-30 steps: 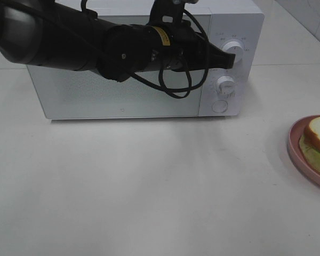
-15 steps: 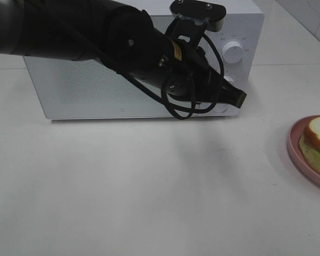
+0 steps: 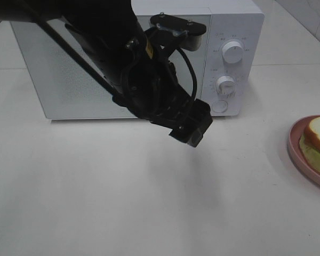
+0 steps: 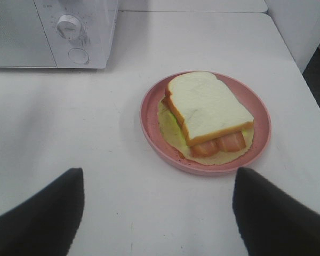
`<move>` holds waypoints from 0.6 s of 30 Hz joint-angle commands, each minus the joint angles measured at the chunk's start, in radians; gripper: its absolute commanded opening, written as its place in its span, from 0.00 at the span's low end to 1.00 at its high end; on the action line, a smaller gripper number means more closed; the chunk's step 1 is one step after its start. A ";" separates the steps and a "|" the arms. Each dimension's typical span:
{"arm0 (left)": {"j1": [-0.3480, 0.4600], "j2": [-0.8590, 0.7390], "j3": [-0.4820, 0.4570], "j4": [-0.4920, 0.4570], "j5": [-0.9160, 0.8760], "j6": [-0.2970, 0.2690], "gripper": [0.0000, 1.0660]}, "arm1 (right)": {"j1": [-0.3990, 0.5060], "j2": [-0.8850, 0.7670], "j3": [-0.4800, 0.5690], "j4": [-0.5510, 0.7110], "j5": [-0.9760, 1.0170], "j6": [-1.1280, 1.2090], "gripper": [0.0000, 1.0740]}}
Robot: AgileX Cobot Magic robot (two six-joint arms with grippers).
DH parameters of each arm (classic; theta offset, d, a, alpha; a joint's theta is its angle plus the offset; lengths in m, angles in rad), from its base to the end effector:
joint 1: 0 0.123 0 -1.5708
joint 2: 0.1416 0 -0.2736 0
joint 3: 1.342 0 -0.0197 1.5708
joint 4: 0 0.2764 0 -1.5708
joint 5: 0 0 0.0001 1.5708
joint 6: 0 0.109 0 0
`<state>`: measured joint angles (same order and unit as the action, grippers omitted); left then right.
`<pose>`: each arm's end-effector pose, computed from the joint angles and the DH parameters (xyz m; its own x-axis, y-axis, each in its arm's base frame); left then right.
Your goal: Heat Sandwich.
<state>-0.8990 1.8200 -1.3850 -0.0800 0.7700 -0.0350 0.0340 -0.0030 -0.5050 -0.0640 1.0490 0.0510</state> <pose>0.2557 -0.3313 0.2025 -0.6304 0.6446 -0.4326 0.7416 0.6647 -0.0903 0.0448 -0.0045 0.2844 -0.4370 0.0042 -0.8995 0.0242 0.9997 -0.0071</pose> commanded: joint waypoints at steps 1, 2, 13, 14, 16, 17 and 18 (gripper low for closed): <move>-0.004 -0.023 -0.005 0.016 0.117 0.000 0.96 | -0.004 -0.026 0.001 -0.002 -0.007 -0.002 0.70; -0.004 -0.025 -0.005 0.048 0.182 -0.002 0.95 | -0.004 -0.026 0.001 -0.002 -0.007 -0.002 0.70; 0.127 -0.104 0.098 0.071 0.179 -0.065 0.95 | -0.004 -0.026 0.001 -0.002 -0.007 -0.002 0.70; 0.127 -0.104 0.098 0.071 0.179 -0.065 0.95 | -0.004 -0.026 0.001 -0.002 -0.007 -0.002 0.70; 0.166 -0.141 0.143 0.070 0.156 -0.066 0.95 | -0.004 -0.026 0.001 -0.002 -0.007 -0.002 0.70; 0.214 -0.176 0.189 0.065 0.134 -0.068 0.95 | -0.004 -0.026 0.001 -0.002 -0.007 -0.002 0.70; 0.239 -0.196 0.211 0.060 0.126 -0.072 0.95 | -0.004 -0.026 0.001 -0.002 -0.007 -0.002 0.70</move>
<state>-0.7150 1.6770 -1.2280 0.0000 0.9310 -0.0920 0.0340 -0.0030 -0.5050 -0.0640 1.0490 0.0510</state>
